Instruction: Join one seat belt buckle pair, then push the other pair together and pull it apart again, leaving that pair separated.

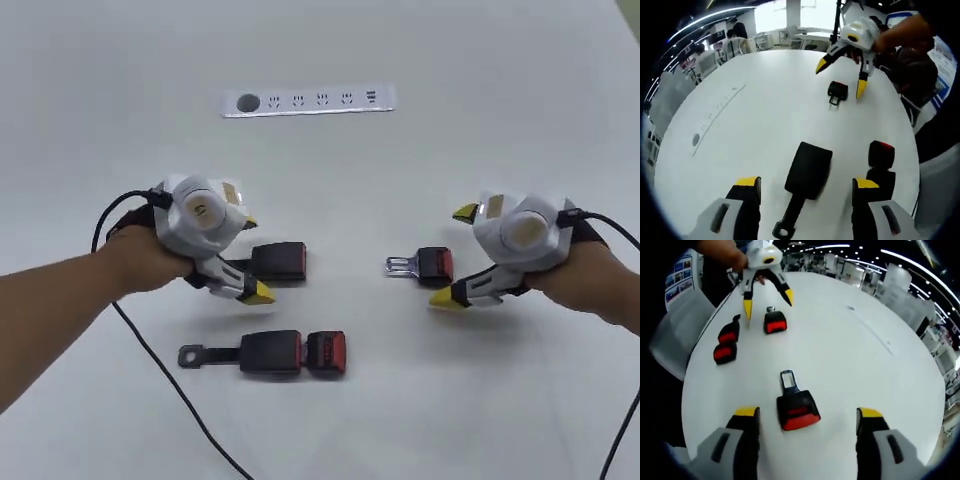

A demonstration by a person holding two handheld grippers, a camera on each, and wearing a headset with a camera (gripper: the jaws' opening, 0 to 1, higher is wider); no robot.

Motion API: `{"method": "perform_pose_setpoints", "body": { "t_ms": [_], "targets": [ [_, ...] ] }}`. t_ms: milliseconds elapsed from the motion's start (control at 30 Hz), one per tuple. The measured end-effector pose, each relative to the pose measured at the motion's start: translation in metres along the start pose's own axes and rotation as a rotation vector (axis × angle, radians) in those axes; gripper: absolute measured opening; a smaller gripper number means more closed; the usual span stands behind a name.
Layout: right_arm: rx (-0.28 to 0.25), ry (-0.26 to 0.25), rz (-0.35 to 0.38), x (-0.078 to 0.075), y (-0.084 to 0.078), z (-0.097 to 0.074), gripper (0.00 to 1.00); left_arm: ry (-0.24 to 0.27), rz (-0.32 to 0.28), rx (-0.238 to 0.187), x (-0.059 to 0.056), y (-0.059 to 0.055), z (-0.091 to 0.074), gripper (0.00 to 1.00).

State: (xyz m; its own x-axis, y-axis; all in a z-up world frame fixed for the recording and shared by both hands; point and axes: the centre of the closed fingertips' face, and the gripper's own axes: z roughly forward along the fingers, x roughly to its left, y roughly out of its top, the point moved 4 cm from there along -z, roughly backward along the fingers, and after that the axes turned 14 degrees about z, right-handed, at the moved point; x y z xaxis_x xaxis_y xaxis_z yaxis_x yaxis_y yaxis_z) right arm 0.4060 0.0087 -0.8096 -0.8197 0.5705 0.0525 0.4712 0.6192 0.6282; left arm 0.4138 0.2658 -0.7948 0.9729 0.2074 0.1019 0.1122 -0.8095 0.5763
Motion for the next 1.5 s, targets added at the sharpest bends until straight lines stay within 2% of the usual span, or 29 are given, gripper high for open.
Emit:
{"method": "perform_pose_setpoints", "body": {
  "t_ms": [33,100,200,267,333,367,500,533,667,767,833,933,1000,1033,1133,1267,1300,1367,1400,1433,1500],
  "targets": [
    [-0.033,-0.024,0.033,0.0,0.004,-0.002,0.81,0.035,-0.048,-0.034,0.001,0.003,-0.004,0.81],
    [-0.098,-0.062,0.086,0.001,0.011,-0.006,0.84,0.093,-0.105,-0.091,0.003,0.008,-0.011,0.85],
    [-0.189,-0.105,0.17,0.006,0.02,-0.013,0.87,0.164,-0.192,-0.149,0.002,0.011,-0.023,0.94],
    [-0.215,-0.137,0.198,0.005,0.019,-0.012,0.87,0.193,-0.262,-0.169,-0.003,0.011,-0.032,1.0],
    [-0.238,-0.157,0.22,0.01,0.021,-0.013,0.88,0.247,-0.321,-0.227,-0.004,0.013,-0.042,1.0],
    [-0.248,-0.164,0.228,0.012,0.022,-0.014,0.9,0.269,-0.343,-0.24,-0.006,0.013,-0.047,1.0],
    [-0.301,-0.189,0.266,0.026,0.028,-0.022,0.92,0.34,-0.427,-0.291,-0.016,0.008,-0.067,1.0],
    [-0.309,-0.192,0.275,0.028,0.028,-0.023,0.93,0.35,-0.427,-0.299,-0.019,0.007,-0.071,1.0],
    [-0.336,-0.21,0.317,0.042,0.027,-0.031,0.95,0.393,-0.472,-0.304,-0.034,-0.003,-0.087,1.0],
    [-0.355,-0.216,0.331,0.053,0.026,-0.036,0.96,0.429,-0.505,-0.33,-0.039,-0.014,-0.097,1.0],
    [-0.359,-0.222,0.345,0.06,0.023,-0.04,0.97,0.448,-0.53,-0.336,-0.049,-0.018,-0.105,1.0],
    [-0.379,-0.224,0.373,0.07,0.018,-0.046,0.98,0.469,-0.567,-0.363,-0.062,-0.027,-0.114,1.0],
    [-0.387,-0.24,0.373,0.075,0.013,-0.053,0.98,0.471,-0.6,-0.362,-0.074,-0.034,-0.119,1.0],
    [-0.398,-0.237,0.397,0.078,0.011,-0.056,0.98,0.476,-0.614,-0.36,-0.08,-0.039,-0.122,1.0],
    [-0.408,-0.256,0.4,0.085,0.004,-0.066,0.99,0.497,-0.638,-0.375,-0.095,-0.046,-0.133,1.0],
    [-0.423,-0.24,0.398,0.097,-0.004,-0.075,1.0,0.494,-0.643,-0.389,-0.112,-0.051,-0.142,1.0],
    [-0.423,-0.194,0.382,0.106,-0.004,-0.076,1.0,0.472,-0.642,-0.397,-0.117,-0.051,-0.143,1.0],
    [-0.432,-0.146,0.356,0.114,-0.004,-0.08,1.0,0.451,-0.585,-0.373,-0.128,-0.051,-0.147,1.0],
    [-0.445,-0.133,0.343,0.118,-0.004,-0.086,1.0,0.431,-0.546,-0.36,-0.134,-0.051,-0.15,1.0],
    [-0.454,-0.119,0.337,0.123,-0.004,-0.092,1.0,0.413,-0.534,-0.346,-0.139,-0.052,-0.153,1.0],
    [-0.45,-0.114,0.321,0.127,-0.005,-0.098,1.0,0.402,-0.527,-0.359,-0.141,-0.054,-0.158,1.0]
  ]
}}
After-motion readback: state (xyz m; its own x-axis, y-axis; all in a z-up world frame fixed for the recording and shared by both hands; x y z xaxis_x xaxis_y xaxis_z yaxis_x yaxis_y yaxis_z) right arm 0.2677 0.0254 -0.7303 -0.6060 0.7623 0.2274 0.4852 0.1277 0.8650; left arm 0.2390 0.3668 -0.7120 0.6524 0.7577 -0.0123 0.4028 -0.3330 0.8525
